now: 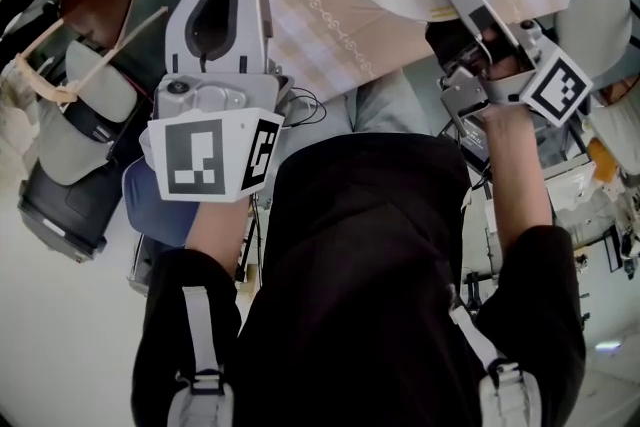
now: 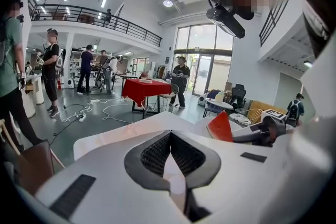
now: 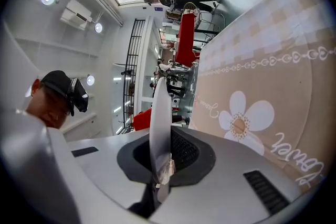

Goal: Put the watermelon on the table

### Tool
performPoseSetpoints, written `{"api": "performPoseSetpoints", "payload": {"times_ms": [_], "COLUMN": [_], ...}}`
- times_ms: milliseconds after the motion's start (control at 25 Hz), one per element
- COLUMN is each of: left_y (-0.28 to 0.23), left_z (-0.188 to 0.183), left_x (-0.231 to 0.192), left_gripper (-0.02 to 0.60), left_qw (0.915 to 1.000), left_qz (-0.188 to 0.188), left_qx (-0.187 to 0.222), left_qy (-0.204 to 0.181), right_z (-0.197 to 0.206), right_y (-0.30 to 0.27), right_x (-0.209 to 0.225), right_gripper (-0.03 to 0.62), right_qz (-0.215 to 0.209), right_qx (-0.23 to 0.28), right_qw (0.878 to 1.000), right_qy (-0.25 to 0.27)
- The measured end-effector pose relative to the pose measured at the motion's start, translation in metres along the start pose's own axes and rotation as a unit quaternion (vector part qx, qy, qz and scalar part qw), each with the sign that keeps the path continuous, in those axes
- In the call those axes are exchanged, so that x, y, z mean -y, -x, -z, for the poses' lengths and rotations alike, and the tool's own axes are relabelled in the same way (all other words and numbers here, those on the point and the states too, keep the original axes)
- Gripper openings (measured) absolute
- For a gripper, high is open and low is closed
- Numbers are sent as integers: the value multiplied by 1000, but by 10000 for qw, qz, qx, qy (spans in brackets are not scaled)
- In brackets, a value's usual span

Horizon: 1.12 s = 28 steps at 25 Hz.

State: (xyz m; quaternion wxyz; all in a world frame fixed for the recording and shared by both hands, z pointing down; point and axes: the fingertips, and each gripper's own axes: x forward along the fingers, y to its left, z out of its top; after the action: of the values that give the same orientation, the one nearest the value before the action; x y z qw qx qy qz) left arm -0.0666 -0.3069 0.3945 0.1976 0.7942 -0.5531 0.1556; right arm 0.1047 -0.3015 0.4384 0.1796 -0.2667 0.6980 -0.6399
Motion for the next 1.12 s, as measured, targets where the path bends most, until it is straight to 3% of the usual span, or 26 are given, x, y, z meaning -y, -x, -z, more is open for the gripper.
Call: {"api": "performPoseSetpoints", "payload": {"times_ms": [1120], "left_y": [-46], "left_z": [67], "left_x": [-13], "left_gripper": [11], "left_qw": [9989], "left_qz": [92], "left_qx": [-452], "left_qy": [39], "right_z": [13], "right_y": [-27], "right_x": [116], "right_gripper": [18], "right_qz": [483], "right_qx": [-84], "right_qw": [9982], "right_qy": [-343]}}
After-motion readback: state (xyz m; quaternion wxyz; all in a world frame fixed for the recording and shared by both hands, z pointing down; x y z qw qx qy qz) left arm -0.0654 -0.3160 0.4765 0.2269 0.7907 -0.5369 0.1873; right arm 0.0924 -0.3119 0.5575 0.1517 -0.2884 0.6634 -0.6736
